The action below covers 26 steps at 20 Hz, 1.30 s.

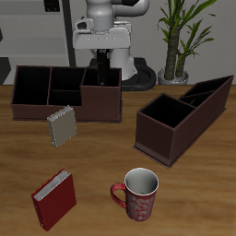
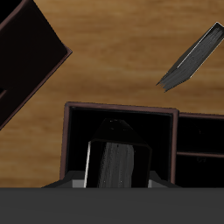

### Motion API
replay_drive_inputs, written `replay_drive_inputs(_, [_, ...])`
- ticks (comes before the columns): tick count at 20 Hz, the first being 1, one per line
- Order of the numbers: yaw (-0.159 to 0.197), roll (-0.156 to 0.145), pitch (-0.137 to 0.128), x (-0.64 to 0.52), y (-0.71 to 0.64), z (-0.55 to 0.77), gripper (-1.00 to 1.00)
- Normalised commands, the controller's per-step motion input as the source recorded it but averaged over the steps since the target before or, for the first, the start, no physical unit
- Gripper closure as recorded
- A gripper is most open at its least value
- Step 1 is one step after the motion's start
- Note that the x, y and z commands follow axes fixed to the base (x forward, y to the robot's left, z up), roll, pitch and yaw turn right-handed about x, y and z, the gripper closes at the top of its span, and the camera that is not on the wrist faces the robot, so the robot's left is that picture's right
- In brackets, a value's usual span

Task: Place the black book into the back desk caddy's right compartment

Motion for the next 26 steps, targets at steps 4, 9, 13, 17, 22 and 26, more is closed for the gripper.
replay_drive_inputs(4, [-0.015, 0.009, 0.034, 0.06, 0.0, -0.2, 1.0])
replay_drive_inputs(9, [0.011, -0.002, 0.045, 0.13, -0.01, -0.34, 1.0])
replay_drive_inputs(13, [-0.006, -0.002, 0.03, 0.08, -0.05, -0.34, 1.0])
replay_drive_inputs(17, [0.002, 0.002, 0.043, 0.03, -0.02, -0.32, 1.0])
replay_drive_inputs(22, [0.0, 0.014, 0.046, -0.03, -0.01, -0.21, 1.0])
replay_drive_inputs(26, [-0.003, 0.012, 0.045, -0.01, -0.04, -0.07, -1.0])
